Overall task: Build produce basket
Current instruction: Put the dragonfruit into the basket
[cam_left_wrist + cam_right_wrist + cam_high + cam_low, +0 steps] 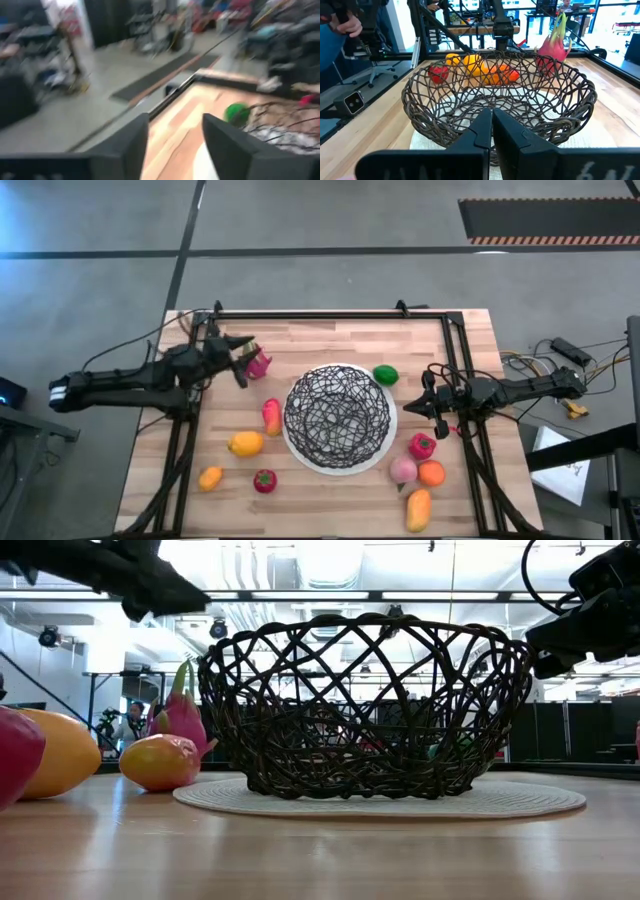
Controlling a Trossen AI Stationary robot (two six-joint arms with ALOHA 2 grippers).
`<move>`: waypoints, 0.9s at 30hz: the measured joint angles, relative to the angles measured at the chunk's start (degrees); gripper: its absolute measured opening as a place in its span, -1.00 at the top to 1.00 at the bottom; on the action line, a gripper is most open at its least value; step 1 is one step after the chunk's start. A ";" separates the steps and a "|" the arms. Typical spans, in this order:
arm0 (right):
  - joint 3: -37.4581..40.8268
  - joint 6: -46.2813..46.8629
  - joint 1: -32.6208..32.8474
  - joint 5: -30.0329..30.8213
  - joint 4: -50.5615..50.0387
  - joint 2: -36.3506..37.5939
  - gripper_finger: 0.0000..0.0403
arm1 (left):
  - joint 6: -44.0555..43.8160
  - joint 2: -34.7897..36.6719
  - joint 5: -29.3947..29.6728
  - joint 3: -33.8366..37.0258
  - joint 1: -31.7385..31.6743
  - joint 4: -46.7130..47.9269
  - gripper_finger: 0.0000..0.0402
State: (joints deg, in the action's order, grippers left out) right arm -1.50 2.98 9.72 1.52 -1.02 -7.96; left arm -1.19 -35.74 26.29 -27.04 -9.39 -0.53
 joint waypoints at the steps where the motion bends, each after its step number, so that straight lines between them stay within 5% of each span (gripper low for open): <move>1: 0.00 0.00 0.00 0.00 0.00 0.01 0.96 | -1.64 -1.17 1.92 -0.53 0.00 1.23 -0.03; 6: 0.00 -0.02 -0.01 0.00 0.00 0.02 0.96 | -9.04 -5.97 11.54 -1.13 0.00 5.35 -0.32; 13: 0.00 0.00 0.00 0.00 0.00 0.00 0.96 | -15.50 -11.78 24.15 -0.69 0.00 6.63 -0.38; 21: 0.00 0.00 -0.01 0.00 0.00 0.01 0.96 | -24.03 -17.76 26.40 -0.67 -0.02 8.99 -0.36; 27: 0.00 0.00 0.00 0.00 0.00 0.02 0.96 | -25.36 -20.02 26.05 -0.69 -0.02 9.00 -0.07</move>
State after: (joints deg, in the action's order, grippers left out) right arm -1.50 2.98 9.73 1.52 -1.02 -7.94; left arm -26.55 -55.76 52.34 -27.73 -9.41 8.47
